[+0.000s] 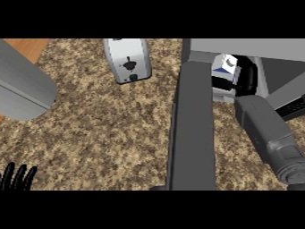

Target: Pick up the milk, place it into the microwave and close the microwave

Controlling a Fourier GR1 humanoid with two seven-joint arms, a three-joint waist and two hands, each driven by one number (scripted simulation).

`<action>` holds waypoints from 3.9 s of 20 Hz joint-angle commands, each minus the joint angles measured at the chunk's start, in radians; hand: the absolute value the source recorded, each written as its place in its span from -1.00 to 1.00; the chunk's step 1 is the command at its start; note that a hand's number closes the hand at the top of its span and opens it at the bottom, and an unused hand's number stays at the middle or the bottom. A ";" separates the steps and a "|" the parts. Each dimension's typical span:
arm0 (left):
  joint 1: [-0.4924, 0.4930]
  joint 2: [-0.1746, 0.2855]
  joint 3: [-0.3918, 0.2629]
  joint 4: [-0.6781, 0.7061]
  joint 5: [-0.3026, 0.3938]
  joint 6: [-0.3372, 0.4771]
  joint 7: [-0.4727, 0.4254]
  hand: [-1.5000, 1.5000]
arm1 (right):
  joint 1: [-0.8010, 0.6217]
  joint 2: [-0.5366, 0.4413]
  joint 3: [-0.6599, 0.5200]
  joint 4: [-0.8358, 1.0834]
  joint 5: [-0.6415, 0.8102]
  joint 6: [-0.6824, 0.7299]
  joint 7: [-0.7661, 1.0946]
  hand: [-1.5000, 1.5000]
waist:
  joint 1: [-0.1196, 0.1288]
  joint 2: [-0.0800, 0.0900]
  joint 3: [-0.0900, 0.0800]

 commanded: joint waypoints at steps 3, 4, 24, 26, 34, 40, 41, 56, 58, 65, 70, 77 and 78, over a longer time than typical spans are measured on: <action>-0.013 0.018 0.003 0.003 0.003 -0.007 0.022 -1.00 | -0.042 -0.031 -0.008 0.015 0.022 -0.163 -0.028 1.00 | 0.012 0.006 -0.001; -0.027 0.002 -0.008 0.040 -0.013 -0.014 -0.011 -1.00 | -0.044 -0.037 -0.004 0.027 0.031 -0.190 -0.015 1.00 | 0.018 0.009 -0.003; -0.088 0.026 -0.008 0.053 -0.027 -0.013 0.020 -1.00 | -0.006 -0.041 0.155 0.171 0.235 -0.386 0.273 -1.00 | 0.075 0.018 0.000; -0.104 0.023 -0.011 0.067 -0.029 -0.006 0.030 -1.00 | -0.025 -0.023 0.170 0.160 0.250 -0.348 0.255 -1.00 | 0.069 0.022 0.001; -0.118 0.042 0.025 0.078 -0.026 -0.015 0.002 -1.00 | -0.060 0.049 0.179 0.162 0.259 -0.252 0.250 -1.00 | 0.060 0.015 0.001; -0.108 0.019 0.002 0.073 -0.045 -0.010 -0.012 -1.00 | -0.072 0.065 0.142 0.127 0.222 -0.133 0.229 -1.00 | 0.037 0.008 0.003; -0.106 0.030 0.016 0.086 -0.041 -0.013 -0.011 -1.00 | -0.054 0.078 0.125 0.111 0.204 -0.135 0.210 -1.00 | 0.034 0.011 0.003; -0.062 0.018 0.017 0.045 -0.051 -0.018 -0.039 -1.00 | 0.088 0.119 -0.047 0.028 0.023 0.230 -0.043 -1.00 | -0.042 -0.021 -0.001; 0.006 0.030 0.019 -0.005 -0.017 -0.039 -0.012 -1.00 | 0.143 0.131 -0.053 0.031 0.019 0.250 -0.105 -1.00 | -0.045 -0.026 -0.001; 0.002 -0.005 -0.007 0.006 -0.058 -0.012 -0.003 -1.00 | 0.195 0.164 -0.069 0.028 0.010 0.291 -0.199 -1.00 | -0.077 -0.038 -0.003; 0.004 0.005 0.011 0.033 -0.087 -0.032 -0.039 -1.00 | 0.296 0.150 -0.060 0.021 0.012 0.439 -0.277 -1.00 | -0.094 -0.045 -0.004; -0.019 0.008 -0.033 0.030 -0.130 -0.038 0.021 -1.00 | 0.451 0.144 -0.009 -0.061 0.032 0.555 -0.303 -1.00 | -0.124 -0.056 -0.006; -0.022 -0.015 -0.055 0.038 -0.173 -0.005 0.029 -1.00 | 0.487 0.110 -0.018 -0.059 0.026 0.588 -0.350 -1.00 | -0.122 -0.054 -0.006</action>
